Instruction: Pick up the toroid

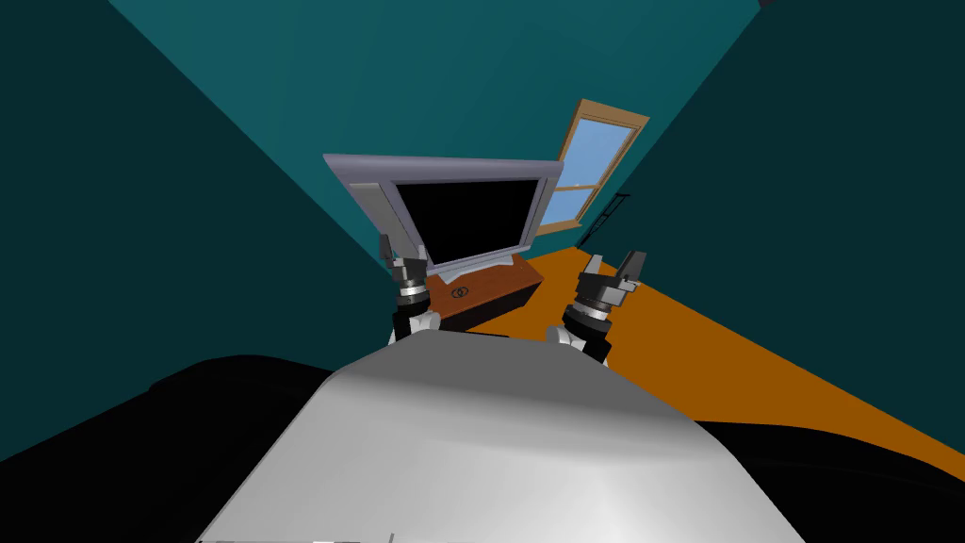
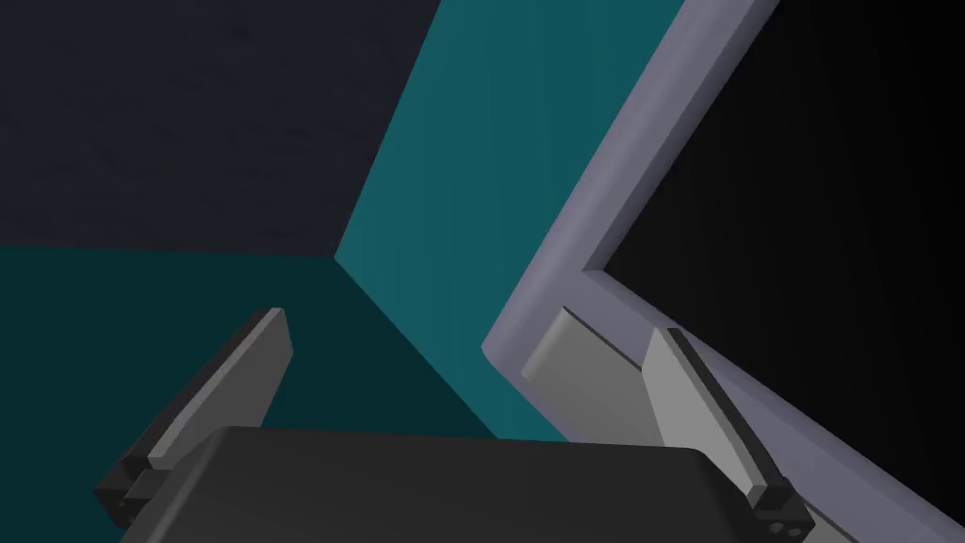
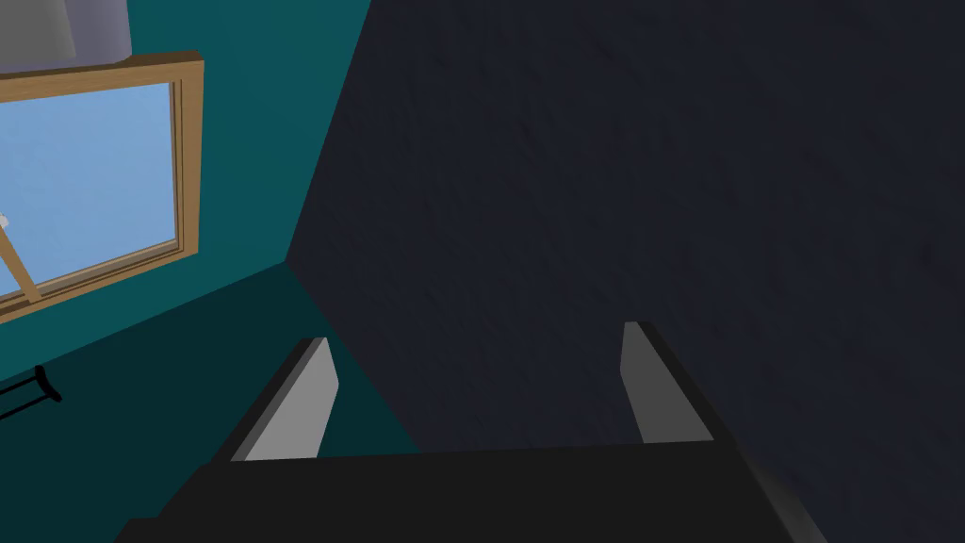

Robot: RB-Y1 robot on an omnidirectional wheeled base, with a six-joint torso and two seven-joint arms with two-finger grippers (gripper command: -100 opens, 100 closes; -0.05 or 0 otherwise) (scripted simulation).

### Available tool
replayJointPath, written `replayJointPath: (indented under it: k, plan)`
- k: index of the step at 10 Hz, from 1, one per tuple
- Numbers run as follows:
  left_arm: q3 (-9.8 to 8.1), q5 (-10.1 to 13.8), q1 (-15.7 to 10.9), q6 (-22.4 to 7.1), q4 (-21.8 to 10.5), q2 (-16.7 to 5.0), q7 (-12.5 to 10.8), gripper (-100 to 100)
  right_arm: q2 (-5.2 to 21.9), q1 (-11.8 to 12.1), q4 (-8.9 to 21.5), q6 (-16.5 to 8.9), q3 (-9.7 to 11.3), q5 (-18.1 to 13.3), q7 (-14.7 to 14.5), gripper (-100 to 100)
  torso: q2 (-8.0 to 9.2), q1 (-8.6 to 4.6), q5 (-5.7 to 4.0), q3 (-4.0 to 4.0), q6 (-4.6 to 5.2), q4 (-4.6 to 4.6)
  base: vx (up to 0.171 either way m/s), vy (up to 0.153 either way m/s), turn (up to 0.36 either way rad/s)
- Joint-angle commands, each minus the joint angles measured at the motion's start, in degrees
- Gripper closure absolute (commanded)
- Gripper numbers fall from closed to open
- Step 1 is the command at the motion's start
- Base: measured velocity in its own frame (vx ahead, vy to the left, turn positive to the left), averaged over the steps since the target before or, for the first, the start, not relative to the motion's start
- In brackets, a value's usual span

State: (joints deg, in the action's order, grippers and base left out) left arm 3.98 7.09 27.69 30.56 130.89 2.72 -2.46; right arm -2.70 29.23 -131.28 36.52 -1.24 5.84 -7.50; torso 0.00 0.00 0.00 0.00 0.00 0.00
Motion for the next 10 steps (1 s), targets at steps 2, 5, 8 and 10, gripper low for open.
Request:
replayJointPath:
  k: [2,5,8,10]
  plan:
    - [-0.07,0.65,-0.75,-1.58,-1.20,-4.20,-0.49,-100,0.00,0.00,0.00,0.00,0.00,0.00,0.00,0,0.00,0.02,0.00,0.00,0.00,0.00,0.000,0.002,-0.027]
    - [-0.22,2.24,-2.56,-5.41,-3.99,-8.66,-1.70,-100,0.00,0.00,0.00,0.00,0.00,0.00,0.00,0,-0.01,0.06,0.01,-0.01,0.01,0.00,-0.001,0.009,-0.052]
    - [-0.45,4.63,-5.21,-10.78,-7.93,-11.49,-3.51,-100,0.00,0.00,0.00,0.00,0.00,0.00,0.00,0,-0.02,0.07,0.02,-0.01,0.01,-0.01,-0.003,0.012,-0.077]
    - [-0.54,5.58,-6.25,-13.33,-9.44,-12.20,-4.23,-100,0.00,0.00,0.00,0.00,0.00,0.00,0.00,0,-0.01,0.06,0.02,-0.01,0.00,0.00,-0.001,0.012,-0.056]
